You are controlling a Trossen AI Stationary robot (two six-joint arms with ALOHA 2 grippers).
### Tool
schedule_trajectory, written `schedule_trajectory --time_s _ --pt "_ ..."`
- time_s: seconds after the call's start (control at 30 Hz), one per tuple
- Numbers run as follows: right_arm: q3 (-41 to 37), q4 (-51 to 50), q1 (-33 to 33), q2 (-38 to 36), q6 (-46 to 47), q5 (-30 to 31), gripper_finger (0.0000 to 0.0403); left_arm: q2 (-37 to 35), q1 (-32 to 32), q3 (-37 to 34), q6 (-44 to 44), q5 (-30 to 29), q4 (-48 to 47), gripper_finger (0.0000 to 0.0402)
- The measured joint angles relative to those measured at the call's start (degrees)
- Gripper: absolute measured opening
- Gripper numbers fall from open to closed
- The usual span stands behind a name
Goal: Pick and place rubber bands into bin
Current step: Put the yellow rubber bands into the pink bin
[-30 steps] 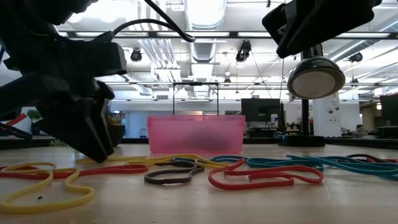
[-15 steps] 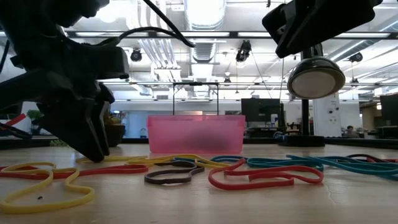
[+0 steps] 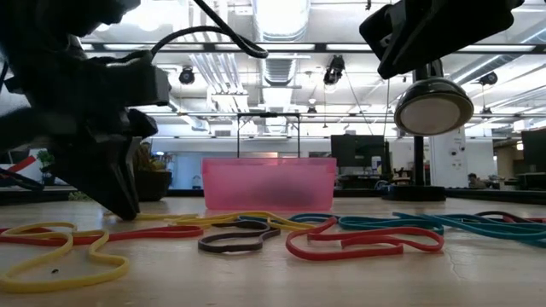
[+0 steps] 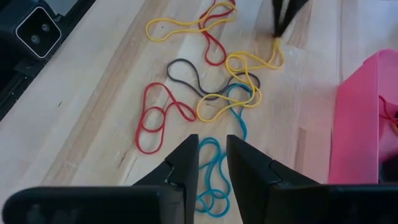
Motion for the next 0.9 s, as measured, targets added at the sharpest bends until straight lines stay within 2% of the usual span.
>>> schedule_trajectory --time_s 0.33,0.73,0.9 --pt "0.0 0.0 0.0 0.0 0.2 0.0 0.0066 -0.3 0.0 3.7 1.4 -12.2 -6.8 0.0" --pt "0.0 0.0 0.0 0.0 1.8 0.0 0.0063 -0.4 -1.4 9.3 11.5 -28.9 -6.7 0.0" --pt "0.0 0.2 0.0 0.0 2.1 0.0 0.0063 -0.5 -1.6 11.7 15.9 -33.4 -6.7 0.0"
